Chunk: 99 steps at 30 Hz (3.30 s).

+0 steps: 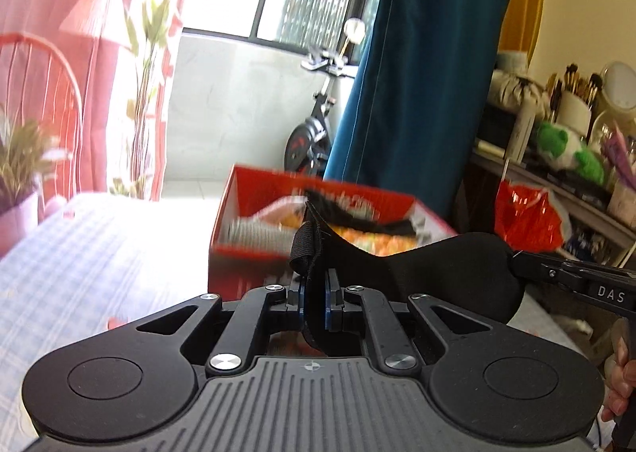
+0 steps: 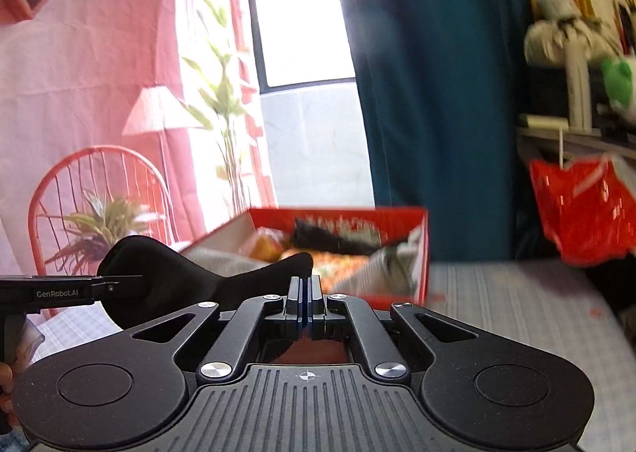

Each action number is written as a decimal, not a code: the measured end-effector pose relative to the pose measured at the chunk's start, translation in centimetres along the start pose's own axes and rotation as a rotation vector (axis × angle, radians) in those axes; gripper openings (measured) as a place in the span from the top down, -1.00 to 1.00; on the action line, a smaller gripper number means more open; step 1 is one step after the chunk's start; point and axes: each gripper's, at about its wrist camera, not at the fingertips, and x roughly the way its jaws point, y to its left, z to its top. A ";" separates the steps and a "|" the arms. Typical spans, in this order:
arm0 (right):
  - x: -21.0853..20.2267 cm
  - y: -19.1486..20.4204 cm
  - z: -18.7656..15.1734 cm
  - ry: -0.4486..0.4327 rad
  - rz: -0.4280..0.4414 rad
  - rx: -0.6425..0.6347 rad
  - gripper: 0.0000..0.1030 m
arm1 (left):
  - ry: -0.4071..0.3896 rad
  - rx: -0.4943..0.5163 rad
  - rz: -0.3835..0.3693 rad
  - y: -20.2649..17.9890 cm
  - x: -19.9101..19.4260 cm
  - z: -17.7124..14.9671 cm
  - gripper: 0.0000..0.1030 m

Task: Organize soft objects
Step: 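Lift the eye mask with both tools and carry it over the box, then lower the eye mask into the box and open both tools, then move both tools to the clear bag of green cables on the table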

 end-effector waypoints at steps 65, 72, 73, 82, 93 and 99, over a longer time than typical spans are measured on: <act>14.1 -3.1 2.7 0.185 -0.147 -0.079 0.33 | 0.225 0.142 0.049 -0.1 12.9 5.5 0.17; 12.0 -2.7 2.9 0.177 -0.149 -0.049 -0.09 | 0.215 0.161 0.063 -0.6 10.7 5.5 -0.14; 11.6 -2.6 2.8 0.176 -0.147 -0.044 -0.16 | 0.215 0.164 0.063 -0.6 10.4 5.5 -0.20; 6.7 -0.5 0.6 0.156 -0.121 0.031 -0.37 | 0.243 0.216 0.010 -0.5 5.6 3.3 -0.36; 4.8 3.1 -7.1 0.341 -0.047 0.032 -0.37 | 0.405 0.163 -0.050 1.8 2.2 -4.9 -0.11; 5.6 4.9 -9.5 0.434 -0.004 0.000 -0.37 | 0.484 0.073 -0.069 3.3 2.7 -8.1 0.09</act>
